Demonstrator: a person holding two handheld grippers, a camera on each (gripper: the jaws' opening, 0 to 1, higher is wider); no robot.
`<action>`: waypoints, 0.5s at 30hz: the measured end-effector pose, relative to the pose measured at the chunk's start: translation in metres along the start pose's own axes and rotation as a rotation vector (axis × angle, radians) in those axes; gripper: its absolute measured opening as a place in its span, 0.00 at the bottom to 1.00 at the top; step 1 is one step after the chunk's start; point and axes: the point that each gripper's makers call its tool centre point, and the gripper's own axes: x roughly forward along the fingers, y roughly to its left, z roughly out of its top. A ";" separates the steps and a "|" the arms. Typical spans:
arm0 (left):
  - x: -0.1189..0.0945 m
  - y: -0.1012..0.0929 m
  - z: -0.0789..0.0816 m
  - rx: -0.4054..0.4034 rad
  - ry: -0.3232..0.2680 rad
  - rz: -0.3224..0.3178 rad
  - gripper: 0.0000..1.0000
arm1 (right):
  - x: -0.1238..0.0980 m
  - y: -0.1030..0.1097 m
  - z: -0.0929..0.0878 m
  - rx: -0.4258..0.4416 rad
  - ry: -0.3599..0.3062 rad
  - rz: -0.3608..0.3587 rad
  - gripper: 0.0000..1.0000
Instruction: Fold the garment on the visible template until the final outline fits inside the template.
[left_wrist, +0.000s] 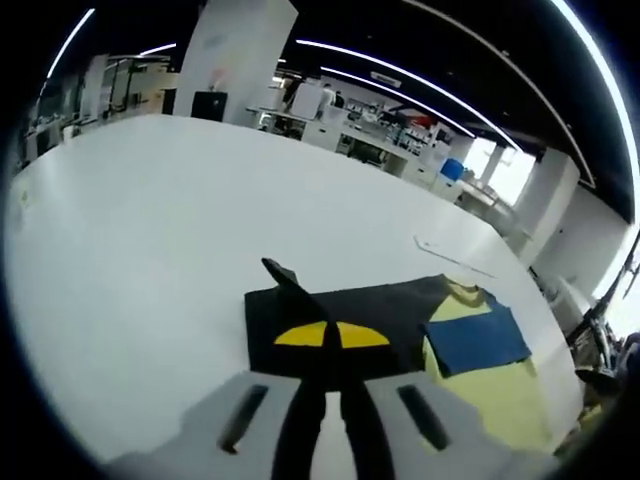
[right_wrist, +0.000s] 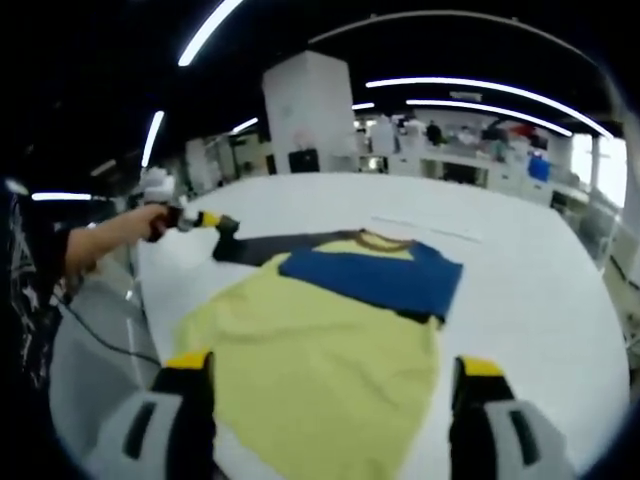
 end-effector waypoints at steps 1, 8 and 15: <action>0.001 -0.004 0.000 0.003 -0.001 -0.005 0.00 | 0.000 0.001 -0.001 -0.001 0.001 0.002 0.99; 0.010 -0.027 0.004 0.025 0.001 -0.048 0.00 | 0.002 0.004 -0.004 -0.011 0.012 0.015 0.99; 0.017 -0.047 0.005 0.047 0.010 -0.084 0.00 | 0.001 0.007 -0.005 -0.010 0.012 0.019 0.99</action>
